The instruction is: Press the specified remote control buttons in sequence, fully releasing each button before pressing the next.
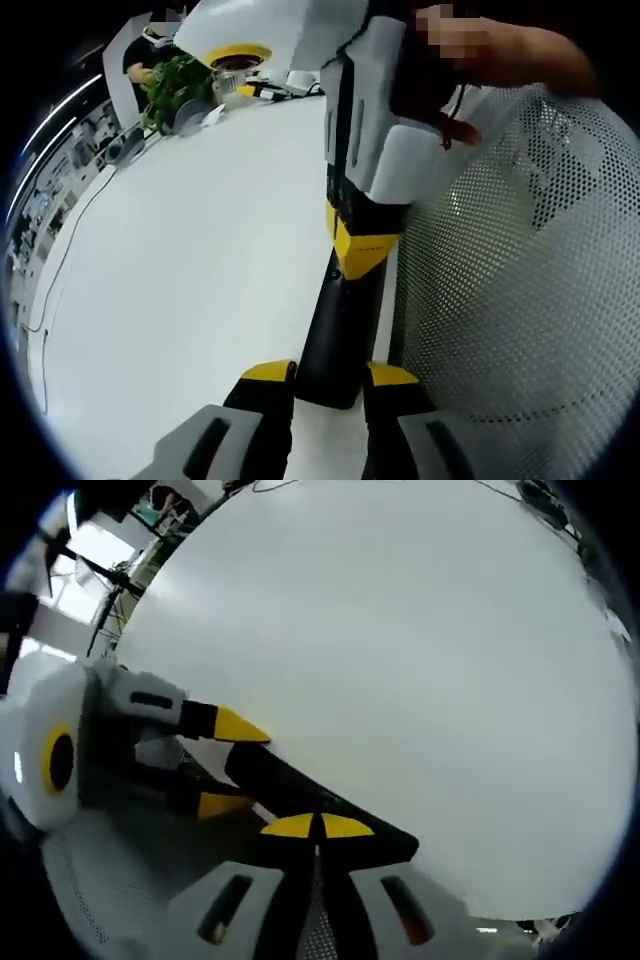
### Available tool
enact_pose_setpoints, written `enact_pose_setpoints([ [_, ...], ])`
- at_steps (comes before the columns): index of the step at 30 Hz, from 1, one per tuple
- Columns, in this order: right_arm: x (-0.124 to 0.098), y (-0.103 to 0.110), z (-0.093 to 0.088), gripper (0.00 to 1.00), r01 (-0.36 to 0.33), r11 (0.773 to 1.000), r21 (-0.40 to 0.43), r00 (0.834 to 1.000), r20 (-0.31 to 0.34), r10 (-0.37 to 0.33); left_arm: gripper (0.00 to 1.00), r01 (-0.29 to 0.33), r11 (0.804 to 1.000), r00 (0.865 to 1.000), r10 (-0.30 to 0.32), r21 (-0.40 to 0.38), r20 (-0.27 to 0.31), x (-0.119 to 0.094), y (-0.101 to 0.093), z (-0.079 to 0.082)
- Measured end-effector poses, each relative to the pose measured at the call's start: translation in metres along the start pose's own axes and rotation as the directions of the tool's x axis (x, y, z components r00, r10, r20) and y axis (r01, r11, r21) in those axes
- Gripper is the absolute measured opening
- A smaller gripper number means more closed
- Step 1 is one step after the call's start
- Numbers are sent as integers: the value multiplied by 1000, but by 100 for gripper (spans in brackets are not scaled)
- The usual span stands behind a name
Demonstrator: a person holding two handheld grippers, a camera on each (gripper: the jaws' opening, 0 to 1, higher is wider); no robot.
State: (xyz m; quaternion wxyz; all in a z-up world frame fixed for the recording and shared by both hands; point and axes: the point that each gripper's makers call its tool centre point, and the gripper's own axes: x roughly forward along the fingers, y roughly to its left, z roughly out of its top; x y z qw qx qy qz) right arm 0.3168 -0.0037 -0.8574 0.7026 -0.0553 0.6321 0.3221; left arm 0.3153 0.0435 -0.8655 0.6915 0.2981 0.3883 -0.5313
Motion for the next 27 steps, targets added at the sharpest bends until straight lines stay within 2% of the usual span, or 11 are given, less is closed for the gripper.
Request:
enact_pose_setpoints([
  [2,0,1,-1,0,4,1000,-14,1000,7,-4,27,0,1000,1000,0,-1,1,0,0,0],
  [5,0,-1,0,0,10,1000,10,1000,7,-10,27,0,1000,1000,0,-2,2,0,0,0],
  [9,1,-2,0,0,10,991,137,1000,-19,-8,27,0,1000,1000,0,-4,7,0,0,0],
  [13,0,-3,-1,0,-5,985,174,1000,-26,10,27,-1,1000,1000,1,-5,8,0,0,0],
  [14,-2,-1,-9,0,-5,978,209,997,-79,22,27,-1,1000,1000,1,-5,9,-1,0,0],
  [15,-2,-2,-13,0,2,975,222,994,-104,21,27,0,1000,1000,0,-5,10,0,0,0],
  [21,-1,0,-14,0,-15,970,244,994,-104,41,27,0,1000,1000,0,-4,9,0,0,0],
  [23,-3,1,-7,0,-13,976,220,997,-72,29,27,0,1000,1000,0,-3,9,0,0,0],
  [27,-4,0,-1,0,-34,972,231,998,-37,44,27,0,1000,1000,0,-3,8,0,0,0],
])
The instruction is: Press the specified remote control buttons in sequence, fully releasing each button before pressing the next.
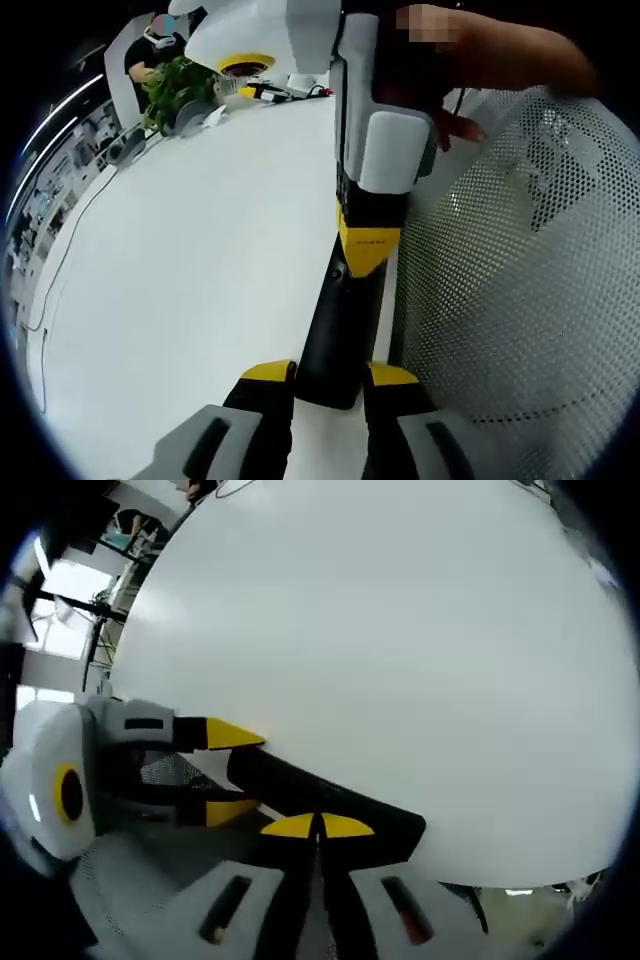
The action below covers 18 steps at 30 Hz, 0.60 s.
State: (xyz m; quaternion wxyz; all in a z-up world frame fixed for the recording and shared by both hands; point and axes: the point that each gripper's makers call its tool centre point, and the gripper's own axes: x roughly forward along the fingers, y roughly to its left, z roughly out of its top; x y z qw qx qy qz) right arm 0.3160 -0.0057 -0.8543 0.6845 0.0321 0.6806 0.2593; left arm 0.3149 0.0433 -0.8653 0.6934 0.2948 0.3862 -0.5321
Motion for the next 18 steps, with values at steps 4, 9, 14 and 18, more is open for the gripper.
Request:
enact_pose_setpoints([
  [4,2,1,1,0,-24,999,24,1000,1,24,27,0,1000,1000,0,1,-1,0,0,0],
  [9,5,-1,0,0,-5,1000,20,1000,-10,6,27,0,1000,1000,0,1,-3,0,0,0],
  [14,5,-1,-1,0,-8,1000,27,1000,-11,9,27,0,1000,1000,0,2,-5,0,0,0],
  [18,6,1,1,0,-41,996,73,999,-18,42,27,2,1000,1000,-2,2,-3,0,1,-1],
])
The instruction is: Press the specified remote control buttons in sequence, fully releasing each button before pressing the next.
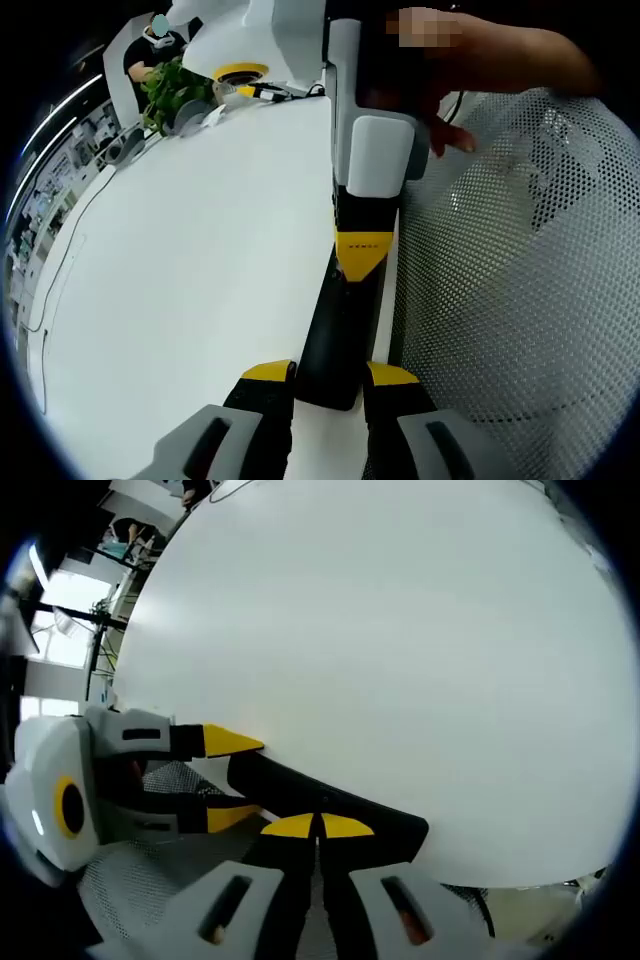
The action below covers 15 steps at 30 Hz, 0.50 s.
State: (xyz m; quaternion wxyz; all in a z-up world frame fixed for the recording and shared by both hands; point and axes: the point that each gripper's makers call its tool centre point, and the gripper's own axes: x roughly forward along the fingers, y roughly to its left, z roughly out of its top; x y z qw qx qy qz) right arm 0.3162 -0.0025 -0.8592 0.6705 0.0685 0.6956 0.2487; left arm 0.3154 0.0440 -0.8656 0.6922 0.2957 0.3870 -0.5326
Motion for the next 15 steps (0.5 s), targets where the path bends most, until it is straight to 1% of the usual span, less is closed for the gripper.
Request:
enact_pose_setpoints([
  [2,0,-1,0,0,-30,998,55,1000,8,29,27,1,1000,1000,-1,2,3,0,0,0],
  [7,0,-1,0,0,-50,995,91,999,11,49,26,3,1000,1000,-3,9,4,0,-1,0],
  [13,0,1,0,0,-34,997,75,999,11,33,27,3,1000,1000,-4,8,8,0,0,0],
  [15,-1,1,-1,0,-38,996,87,999,12,37,27,3,1000,1000,-3,9,7,0,-1,0],
])
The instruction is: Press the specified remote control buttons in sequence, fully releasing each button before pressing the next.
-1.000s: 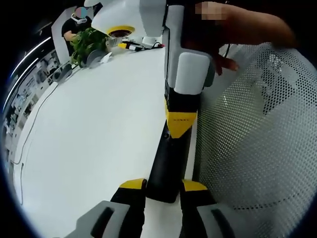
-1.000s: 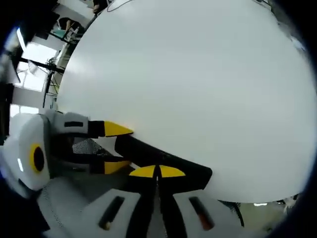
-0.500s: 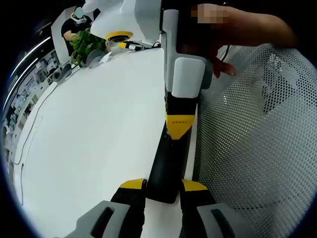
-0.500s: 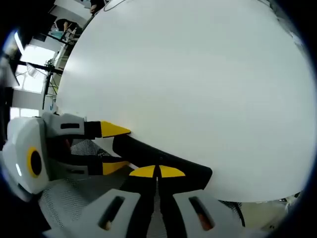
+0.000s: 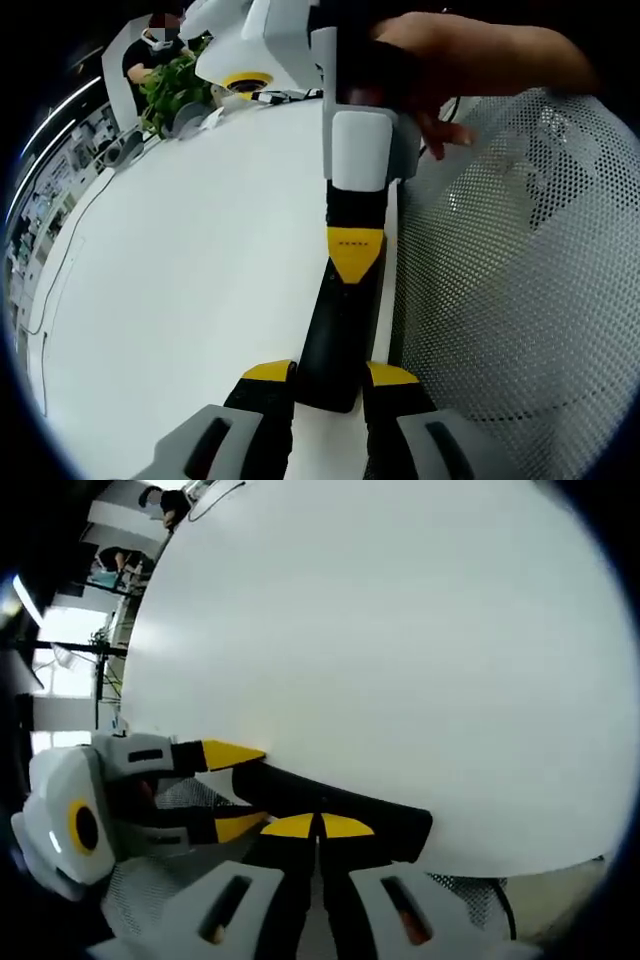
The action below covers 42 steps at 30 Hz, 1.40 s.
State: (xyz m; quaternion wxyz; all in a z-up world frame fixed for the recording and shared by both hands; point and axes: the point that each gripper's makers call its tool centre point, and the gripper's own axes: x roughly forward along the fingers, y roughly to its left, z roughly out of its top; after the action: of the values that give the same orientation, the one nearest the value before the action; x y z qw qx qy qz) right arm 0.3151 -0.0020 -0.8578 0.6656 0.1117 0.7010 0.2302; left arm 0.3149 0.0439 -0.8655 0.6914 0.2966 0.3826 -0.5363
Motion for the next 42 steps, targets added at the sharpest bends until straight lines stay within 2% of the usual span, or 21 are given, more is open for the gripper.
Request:
enact_pose_setpoints([
  [3,-1,0,-1,0,-3,1000,16,1000,-4,3,27,-1,1000,1000,1,-1,-1,0,0,0],
  [9,2,2,-11,0,-5,1000,21,998,-64,6,27,-1,1000,1000,1,-2,-1,0,0,0],
  [17,3,1,-12,0,3,1000,8,997,-74,-3,27,-1,1000,1000,1,-3,3,0,0,1],
  [23,5,2,-14,0,41,995,-89,995,-83,-49,27,1,1000,1000,-1,-1,5,1,0,1],
  [27,5,1,-15,0,45,994,-102,996,-78,-53,27,2,1000,1000,-2,-1,6,1,0,1],
  [31,6,1,-14,0,36,996,-86,996,-84,-43,27,3,1000,1000,-3,-1,7,0,0,1],
  [34,4,1,-14,0,14,999,-30,996,-89,-17,27,2,1000,1000,-2,-1,8,0,0,1],
  [37,4,2,-13,0,-2,1000,-14,996,-85,1,27,2,1000,1000,-2,-2,10,0,0,1],
  [40,5,11,-3,0,-41,999,-36,999,-17,40,27,2,1000,1000,-2,-2,9,0,0,1],
  [42,4,13,-3,0,-45,998,-41,999,-22,44,27,2,1000,1000,-2,-2,9,0,0,1],
])
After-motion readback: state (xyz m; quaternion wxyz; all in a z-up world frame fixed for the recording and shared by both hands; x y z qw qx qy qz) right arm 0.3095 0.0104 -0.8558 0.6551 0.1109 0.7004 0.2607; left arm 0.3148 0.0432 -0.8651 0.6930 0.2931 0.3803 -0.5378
